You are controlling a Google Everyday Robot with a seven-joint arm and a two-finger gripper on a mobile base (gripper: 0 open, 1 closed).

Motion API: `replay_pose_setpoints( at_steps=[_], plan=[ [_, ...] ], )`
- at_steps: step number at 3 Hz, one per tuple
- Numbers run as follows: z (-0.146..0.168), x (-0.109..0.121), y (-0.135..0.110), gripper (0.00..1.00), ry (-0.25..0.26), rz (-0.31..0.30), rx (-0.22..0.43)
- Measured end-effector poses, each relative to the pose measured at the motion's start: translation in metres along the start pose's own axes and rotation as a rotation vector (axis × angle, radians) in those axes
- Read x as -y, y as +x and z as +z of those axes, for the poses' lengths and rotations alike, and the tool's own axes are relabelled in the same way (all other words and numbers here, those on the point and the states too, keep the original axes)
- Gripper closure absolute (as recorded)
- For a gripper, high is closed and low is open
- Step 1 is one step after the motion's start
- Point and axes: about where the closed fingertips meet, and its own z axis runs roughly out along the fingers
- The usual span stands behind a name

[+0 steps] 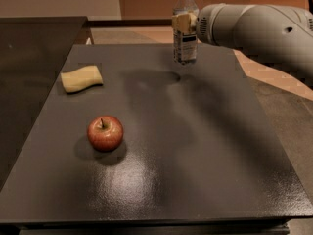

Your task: Place blue plastic bottle upright

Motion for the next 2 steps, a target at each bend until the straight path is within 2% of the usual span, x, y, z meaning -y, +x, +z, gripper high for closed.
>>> replay_pose_setpoints(
  at_steps=[2],
  plan=[
    [0.0057,0.0095,-0.0080,1.00,0.026,-0.028,-0.096]
  ],
)
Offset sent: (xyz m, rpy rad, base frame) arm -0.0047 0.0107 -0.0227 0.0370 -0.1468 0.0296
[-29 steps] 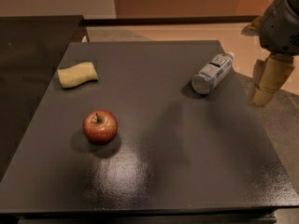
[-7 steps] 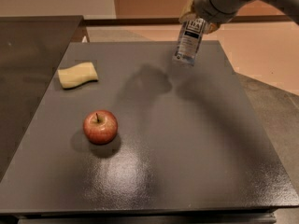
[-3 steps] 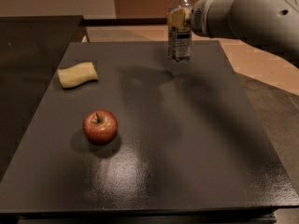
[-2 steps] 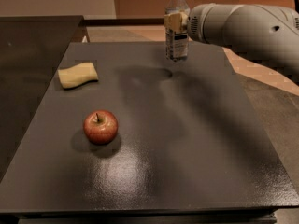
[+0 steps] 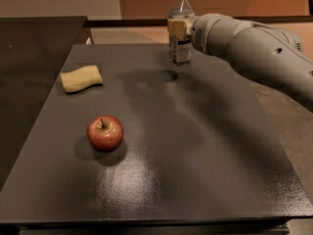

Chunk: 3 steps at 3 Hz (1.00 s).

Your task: Place blue plastic bottle upright

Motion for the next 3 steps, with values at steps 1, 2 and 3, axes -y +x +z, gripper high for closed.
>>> replay_pose_setpoints(
  at_steps=[1,2,3],
  plan=[
    [0.001,0.001,-0.009,1.00,-0.002,-0.031,-0.037],
    [0.000,0.000,-0.015,1.00,-0.011,-0.058,-0.084],
    [-0.003,-0.002,-0.019,0.83,-0.024,-0.057,-0.126]
  ],
)
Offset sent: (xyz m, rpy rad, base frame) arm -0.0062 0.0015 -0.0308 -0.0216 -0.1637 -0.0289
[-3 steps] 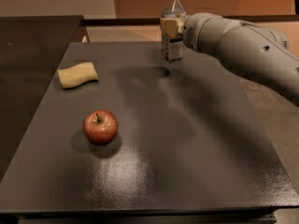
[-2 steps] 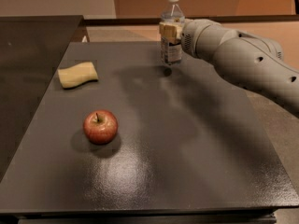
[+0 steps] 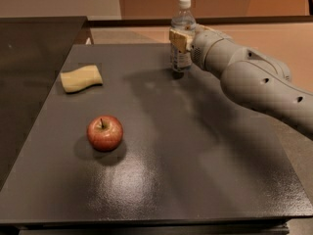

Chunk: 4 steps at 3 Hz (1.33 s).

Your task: Place blue plastic bottle upright

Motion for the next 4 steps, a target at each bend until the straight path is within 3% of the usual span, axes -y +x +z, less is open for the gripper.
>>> replay_pose_setpoints(
  at_steps=[1,3,4],
  plan=[
    [-0.0024,-0.0004,-0.0060,0.59,-0.013,0.014,-0.020],
    [-0.0030,-0.0054,-0.0145,0.13,-0.042,0.028,0.005],
    [-0.0030,-0.0041,-0.0119,0.00,-0.042,0.028,0.002]
  ],
)
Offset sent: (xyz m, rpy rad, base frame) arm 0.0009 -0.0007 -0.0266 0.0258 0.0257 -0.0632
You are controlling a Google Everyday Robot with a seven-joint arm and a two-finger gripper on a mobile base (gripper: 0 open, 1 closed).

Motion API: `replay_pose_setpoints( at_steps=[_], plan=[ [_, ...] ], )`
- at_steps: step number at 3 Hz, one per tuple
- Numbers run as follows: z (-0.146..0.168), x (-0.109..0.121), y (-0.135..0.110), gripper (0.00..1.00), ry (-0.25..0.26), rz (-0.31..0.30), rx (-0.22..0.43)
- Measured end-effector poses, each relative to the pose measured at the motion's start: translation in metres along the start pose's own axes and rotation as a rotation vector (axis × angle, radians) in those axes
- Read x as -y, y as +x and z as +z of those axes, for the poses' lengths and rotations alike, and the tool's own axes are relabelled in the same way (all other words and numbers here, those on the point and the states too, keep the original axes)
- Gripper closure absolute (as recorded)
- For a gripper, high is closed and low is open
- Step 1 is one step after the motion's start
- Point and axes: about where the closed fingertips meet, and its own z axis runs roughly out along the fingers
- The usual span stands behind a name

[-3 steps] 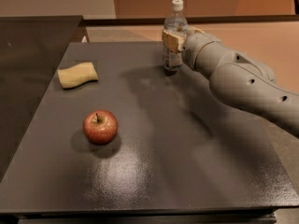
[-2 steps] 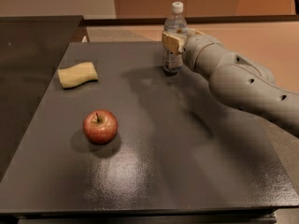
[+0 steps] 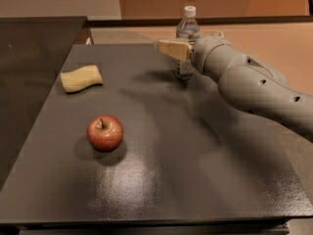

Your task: Place blue plastic bottle upright

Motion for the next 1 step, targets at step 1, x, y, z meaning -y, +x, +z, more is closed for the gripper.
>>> replay_pose_setpoints(
  at_steps=[1],
  plan=[
    [0.0000,0.0001,0.0001,0.00,0.000,0.000,0.000]
  ],
)
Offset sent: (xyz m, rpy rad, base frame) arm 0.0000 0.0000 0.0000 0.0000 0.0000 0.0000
